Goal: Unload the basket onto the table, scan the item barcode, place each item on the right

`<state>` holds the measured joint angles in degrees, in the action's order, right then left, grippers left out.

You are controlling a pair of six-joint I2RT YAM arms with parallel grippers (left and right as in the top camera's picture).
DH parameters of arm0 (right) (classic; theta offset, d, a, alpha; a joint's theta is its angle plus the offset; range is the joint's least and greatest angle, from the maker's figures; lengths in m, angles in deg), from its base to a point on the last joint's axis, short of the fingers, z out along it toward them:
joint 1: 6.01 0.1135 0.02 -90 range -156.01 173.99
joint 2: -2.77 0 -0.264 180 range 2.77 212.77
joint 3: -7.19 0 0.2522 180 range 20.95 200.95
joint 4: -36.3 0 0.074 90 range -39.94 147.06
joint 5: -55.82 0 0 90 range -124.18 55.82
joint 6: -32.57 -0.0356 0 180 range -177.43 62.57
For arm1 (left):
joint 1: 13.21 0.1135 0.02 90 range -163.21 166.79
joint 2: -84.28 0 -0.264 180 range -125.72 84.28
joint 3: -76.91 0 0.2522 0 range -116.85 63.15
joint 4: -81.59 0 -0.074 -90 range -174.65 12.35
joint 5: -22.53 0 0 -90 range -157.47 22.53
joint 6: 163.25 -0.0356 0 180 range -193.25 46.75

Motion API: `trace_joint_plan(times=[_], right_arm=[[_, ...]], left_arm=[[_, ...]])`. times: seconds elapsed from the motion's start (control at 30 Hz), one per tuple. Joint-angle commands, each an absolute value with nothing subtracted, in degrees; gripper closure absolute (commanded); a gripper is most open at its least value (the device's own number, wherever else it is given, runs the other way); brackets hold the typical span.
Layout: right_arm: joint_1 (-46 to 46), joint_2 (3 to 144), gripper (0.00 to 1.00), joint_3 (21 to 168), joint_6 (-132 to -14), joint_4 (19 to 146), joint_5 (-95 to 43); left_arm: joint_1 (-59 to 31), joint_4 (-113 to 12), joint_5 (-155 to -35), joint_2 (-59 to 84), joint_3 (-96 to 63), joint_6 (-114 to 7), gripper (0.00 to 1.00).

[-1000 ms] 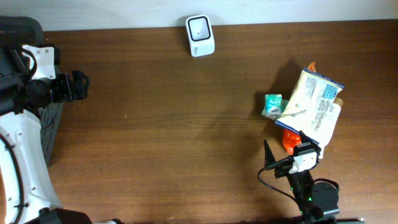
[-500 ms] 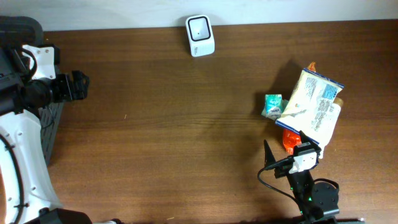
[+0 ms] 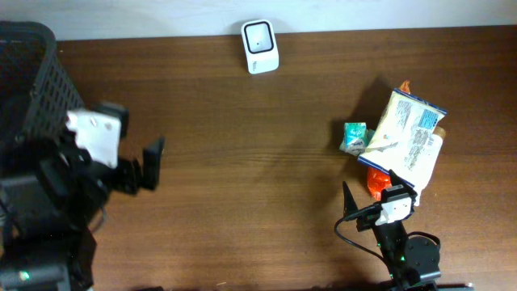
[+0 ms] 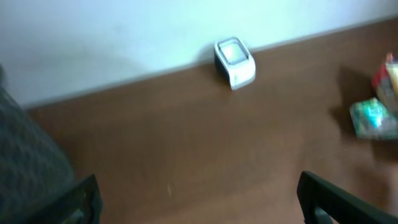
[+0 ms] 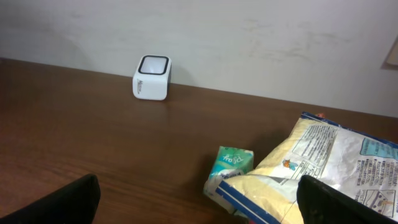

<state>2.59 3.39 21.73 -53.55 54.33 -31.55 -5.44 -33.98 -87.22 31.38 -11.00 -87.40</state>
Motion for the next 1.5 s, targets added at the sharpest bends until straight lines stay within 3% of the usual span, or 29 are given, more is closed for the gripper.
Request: trace_joint_plan(times=[0.0,0.17,0.47,0.67,0.87,1.07,1.47], right_arm=[[2.2,3.0,0.01,21.3,-53.3,54.2,-31.0],[2.2,3.0,0.01,21.3,-53.3,54.2,-31.0],[2.2,3.0,0.01,21.3,-53.3,54.3,-31.0],[2.2,3.0,0.01,21.3,-53.3,54.3,-31.0],[2.2,3.0,0.01,21.3,-53.4,54.3,-31.0],[2.2,3.0,0.01,21.3,-53.3,54.2,-31.0],[2.2,3.0,0.01,21.3,-53.3,54.3,-31.0]], left_arm=[[-5.8,-36.7,-87.6,41.2,3.3,-87.9,0.02],[-7.0,-53.1,-88.7,57.4,25.0,-87.9,0.02],[-7.7,-87.8,-87.9,61.9,51.7,-87.9,0.02],[-9.6,-90.7,-83.1,73.2,62.7,-85.8,0.01],[-9.7,-80.9,-80.0,75.1,62.7,-89.6,0.01],[-9.8,-81.1,-80.1,83.5,62.7,-89.2,0.01],[-9.8,-81.1,-80.1,84.0,62.7,-89.0,0.01]])
